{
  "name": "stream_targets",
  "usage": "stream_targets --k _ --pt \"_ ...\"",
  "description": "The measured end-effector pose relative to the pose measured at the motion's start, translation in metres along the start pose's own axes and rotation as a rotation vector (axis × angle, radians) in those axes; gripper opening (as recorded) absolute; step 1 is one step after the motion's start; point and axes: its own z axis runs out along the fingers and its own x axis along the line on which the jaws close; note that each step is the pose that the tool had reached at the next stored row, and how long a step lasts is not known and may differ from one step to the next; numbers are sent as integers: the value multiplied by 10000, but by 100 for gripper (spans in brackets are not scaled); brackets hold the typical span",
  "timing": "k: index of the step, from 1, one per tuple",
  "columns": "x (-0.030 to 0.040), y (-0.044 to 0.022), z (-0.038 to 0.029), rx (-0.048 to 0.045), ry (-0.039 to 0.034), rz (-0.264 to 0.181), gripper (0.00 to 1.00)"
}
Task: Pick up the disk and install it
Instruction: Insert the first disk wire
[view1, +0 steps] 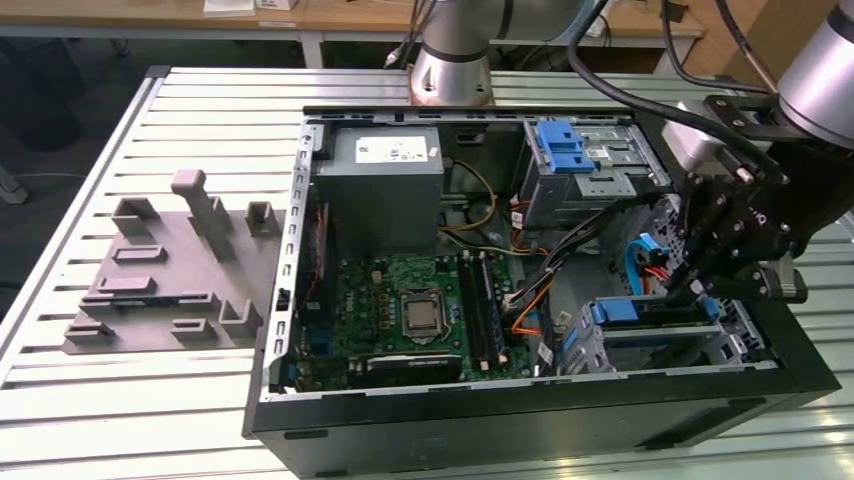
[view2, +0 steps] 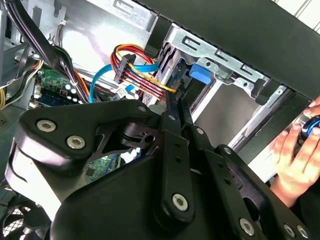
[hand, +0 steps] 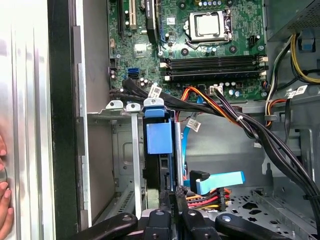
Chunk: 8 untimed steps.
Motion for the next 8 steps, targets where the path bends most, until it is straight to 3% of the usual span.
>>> stream_targets --k 4,8 --pt "1 -1 -3 -3 -26 -6 16" --pt "1 -3 -1 -13 -173 -11 16"
